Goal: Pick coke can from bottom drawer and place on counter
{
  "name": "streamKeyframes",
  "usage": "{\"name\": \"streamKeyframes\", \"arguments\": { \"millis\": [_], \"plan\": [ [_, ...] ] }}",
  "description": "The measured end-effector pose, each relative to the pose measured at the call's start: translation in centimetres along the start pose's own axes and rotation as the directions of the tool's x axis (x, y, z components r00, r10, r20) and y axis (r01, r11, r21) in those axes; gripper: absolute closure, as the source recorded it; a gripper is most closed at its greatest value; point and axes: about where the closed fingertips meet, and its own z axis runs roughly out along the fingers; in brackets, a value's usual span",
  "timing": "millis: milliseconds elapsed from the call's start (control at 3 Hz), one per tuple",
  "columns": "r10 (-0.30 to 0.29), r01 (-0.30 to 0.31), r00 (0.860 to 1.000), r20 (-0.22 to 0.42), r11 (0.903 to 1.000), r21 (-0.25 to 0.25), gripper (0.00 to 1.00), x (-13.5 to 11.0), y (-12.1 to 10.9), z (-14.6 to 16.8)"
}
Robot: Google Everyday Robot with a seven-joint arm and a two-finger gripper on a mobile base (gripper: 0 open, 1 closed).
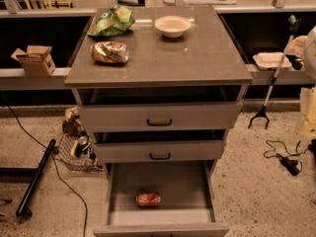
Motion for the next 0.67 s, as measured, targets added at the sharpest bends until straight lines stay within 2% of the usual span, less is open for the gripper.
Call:
{"name": "streamKeyframes", "arguments": {
  "millis": [333, 667],
  "plan": [
    [0.0, 0.0, 1.0, 0.0, 1.0, 0.0, 0.0, 0.0, 0.0, 0.0],
    [0.009, -0.008, 1.0, 0.015, 0.9991, -0.041, 0.0, 0.2, 0.4, 1.9]
  ]
}}
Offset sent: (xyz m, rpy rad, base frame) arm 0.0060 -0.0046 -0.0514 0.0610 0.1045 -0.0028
